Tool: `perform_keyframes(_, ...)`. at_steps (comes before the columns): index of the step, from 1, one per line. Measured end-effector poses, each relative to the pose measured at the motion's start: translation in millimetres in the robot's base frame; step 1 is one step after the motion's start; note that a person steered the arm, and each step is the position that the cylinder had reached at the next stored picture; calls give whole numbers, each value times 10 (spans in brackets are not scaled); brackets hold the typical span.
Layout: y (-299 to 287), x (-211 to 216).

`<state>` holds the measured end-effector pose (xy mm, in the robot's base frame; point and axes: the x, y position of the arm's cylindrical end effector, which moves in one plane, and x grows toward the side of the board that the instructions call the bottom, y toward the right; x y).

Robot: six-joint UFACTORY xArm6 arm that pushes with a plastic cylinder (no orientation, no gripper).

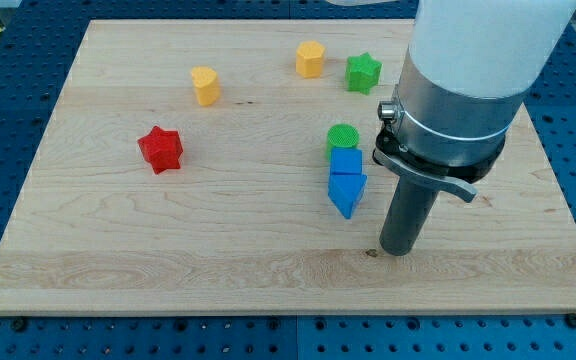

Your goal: Point your arm parallel to the right of the blue triangle

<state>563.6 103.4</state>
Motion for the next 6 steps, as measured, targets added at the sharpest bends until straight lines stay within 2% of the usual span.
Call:
perform_keyframes(3,80,-239)
perform_keyframes(6,192,-239)
